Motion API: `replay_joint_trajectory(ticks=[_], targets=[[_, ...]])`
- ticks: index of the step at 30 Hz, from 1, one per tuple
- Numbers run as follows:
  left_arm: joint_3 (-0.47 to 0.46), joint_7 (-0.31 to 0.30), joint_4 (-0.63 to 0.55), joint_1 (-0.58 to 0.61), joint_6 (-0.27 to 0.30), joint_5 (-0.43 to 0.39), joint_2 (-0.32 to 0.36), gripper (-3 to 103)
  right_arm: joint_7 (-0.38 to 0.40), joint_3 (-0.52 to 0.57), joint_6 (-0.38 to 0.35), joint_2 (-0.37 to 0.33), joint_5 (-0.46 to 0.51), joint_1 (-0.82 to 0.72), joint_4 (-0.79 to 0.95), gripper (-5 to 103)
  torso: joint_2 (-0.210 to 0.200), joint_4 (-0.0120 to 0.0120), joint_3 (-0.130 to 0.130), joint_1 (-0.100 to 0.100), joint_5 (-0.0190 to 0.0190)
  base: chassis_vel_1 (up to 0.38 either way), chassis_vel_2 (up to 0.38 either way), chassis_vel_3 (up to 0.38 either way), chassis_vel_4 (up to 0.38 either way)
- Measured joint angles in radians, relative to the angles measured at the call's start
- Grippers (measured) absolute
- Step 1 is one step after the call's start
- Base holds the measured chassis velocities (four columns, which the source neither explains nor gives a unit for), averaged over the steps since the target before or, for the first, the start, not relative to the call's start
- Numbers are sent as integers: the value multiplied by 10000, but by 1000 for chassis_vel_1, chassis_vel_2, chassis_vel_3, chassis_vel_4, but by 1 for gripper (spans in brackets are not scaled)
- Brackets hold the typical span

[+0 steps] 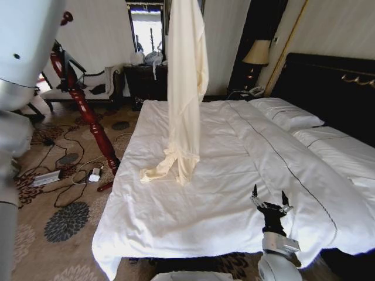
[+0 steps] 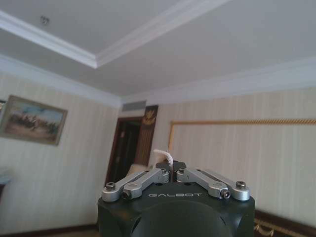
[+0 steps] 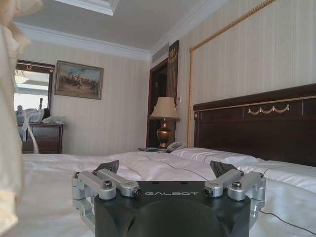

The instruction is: Pick up the clothes from the bed and hang them on the clothes hanger.

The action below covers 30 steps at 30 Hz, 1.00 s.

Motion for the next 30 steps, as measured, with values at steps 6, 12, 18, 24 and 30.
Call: replay_joint_trajectory(ticks=[6, 12, 18, 24, 30], targets=[[-1929, -703, -3030, 3991, 356, 1027, 3799, 2, 12, -105, 4, 12, 5, 69, -90, 100, -2, 10, 6, 8, -34, 0, 0, 0, 0], [-4722, -89, -4513, 8902, -461, 3516, 6273, 2, 47, 17, 108, 146, -145, -143, -132, 100, 1, 28, -2, -2, -15, 0, 0, 0, 0], [-7168, 163, -5199, 15078, -831, 5387, 5512, 2, 152, -14, 218, 421, -354, -98, -266, 100, 0, -3, 3, 3, -12, 0, 0, 0, 0], [-6822, -437, -5149, 17040, -951, 5736, 3973, 2, -447, -375, 416, -474, 1709, 398, -928, 100, 0, 1, 1, 0, -5, 0, 0, 0, 0], [-7424, -512, -5330, 17280, -967, 5720, 3513, 2, -1533, -830, 872, -3632, 4019, 1884, -2079, 100, -1, 11, 3, 2, -7, 0, 0, 0, 0]])
